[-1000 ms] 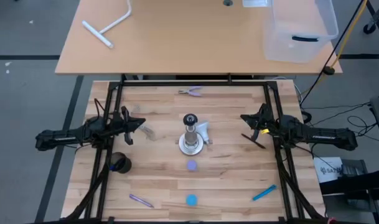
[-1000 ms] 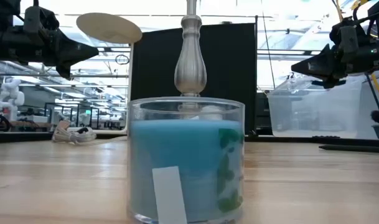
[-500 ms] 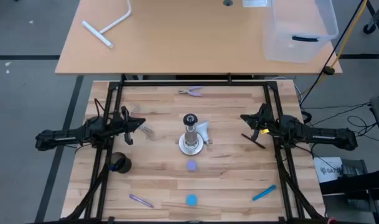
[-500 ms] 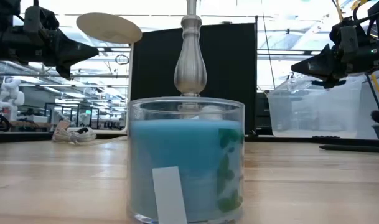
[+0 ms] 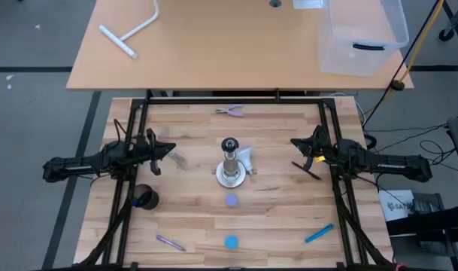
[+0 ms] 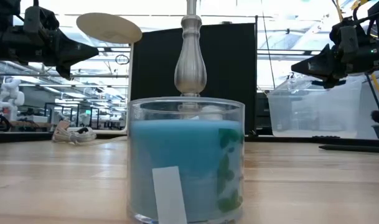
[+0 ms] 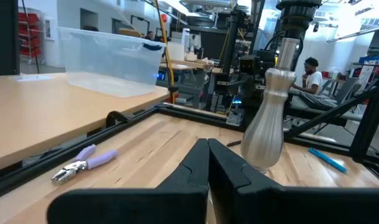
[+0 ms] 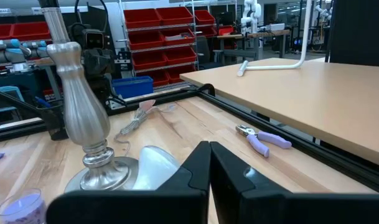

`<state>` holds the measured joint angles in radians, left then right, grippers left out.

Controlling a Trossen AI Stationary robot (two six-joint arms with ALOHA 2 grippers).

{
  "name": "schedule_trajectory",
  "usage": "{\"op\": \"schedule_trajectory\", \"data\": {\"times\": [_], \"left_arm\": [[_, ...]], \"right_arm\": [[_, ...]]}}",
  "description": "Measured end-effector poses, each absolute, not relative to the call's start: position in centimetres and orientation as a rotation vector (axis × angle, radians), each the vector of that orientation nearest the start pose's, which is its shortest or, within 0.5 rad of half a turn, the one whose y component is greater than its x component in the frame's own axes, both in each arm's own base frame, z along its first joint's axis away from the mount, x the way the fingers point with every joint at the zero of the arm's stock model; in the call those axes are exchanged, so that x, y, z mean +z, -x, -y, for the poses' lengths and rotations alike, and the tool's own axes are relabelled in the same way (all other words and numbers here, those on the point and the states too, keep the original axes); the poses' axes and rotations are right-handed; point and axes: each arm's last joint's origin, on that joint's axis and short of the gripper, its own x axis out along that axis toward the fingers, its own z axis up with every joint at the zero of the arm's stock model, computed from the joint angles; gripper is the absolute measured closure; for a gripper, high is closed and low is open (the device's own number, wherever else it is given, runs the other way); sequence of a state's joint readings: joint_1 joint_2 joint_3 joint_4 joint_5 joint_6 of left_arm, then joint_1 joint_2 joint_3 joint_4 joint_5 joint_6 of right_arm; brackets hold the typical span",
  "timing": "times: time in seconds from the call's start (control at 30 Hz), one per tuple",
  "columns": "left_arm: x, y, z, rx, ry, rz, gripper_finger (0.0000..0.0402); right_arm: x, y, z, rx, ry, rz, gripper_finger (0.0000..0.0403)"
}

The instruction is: Screw lightbulb

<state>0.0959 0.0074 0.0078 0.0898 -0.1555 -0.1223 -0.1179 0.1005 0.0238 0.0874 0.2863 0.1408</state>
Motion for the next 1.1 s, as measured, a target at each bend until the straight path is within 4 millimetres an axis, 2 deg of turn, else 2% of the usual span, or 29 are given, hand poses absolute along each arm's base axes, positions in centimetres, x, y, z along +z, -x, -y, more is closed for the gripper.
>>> {"op": "schedule_trajectory", "data": {"times": [0.07,0.2,0.23,0.37,0.43,0.73,0.9,1.1], "left_arm": [[17.4,-9.6,-1.4,0.245,0.124,0.106,0.0399],[17.4,-9.6,-1.4,0.245,0.124,0.106,0.0399],[17.4,-9.6,-1.4,0.245,0.124,0.106,0.0399],[17.4,-9.6,-1.4,0.245,0.124,0.106,0.0399],[17.4,-9.6,-1.4,0.245,0.124,0.106,0.0399],[17.4,-9.6,-1.4,0.245,0.124,0.105,0.0399],[17.4,-9.6,-1.4,0.245,0.124,0.106,0.0399],[17.4,-9.6,-1.4,0.245,0.124,0.105,0.0399]], "right_arm": [[17.4,-10.0,2.0,-0.395,-0.213,0.069,0.0403],[18.0,-10.0,2.0,-0.362,-0.519,0.193,0.0403],[18.5,-10.0,1.9,-0.323,-0.53,0.237,0.0403],[21.1,-9.8,1.3,-0.09,-0.347,0.383,0.0403],[22.9,-9.7,1.1,-0.056,-0.271,0.412,0.0403],[30.0,-11.5,1.4,-0.109,-0.082,0.186,0.0403],[31.7,-12.8,1.5,-0.1,-0.158,0.124,0.0403],[31.9,-13.7,1.6,-0.096,-0.243,0.123,0.0403]]}}
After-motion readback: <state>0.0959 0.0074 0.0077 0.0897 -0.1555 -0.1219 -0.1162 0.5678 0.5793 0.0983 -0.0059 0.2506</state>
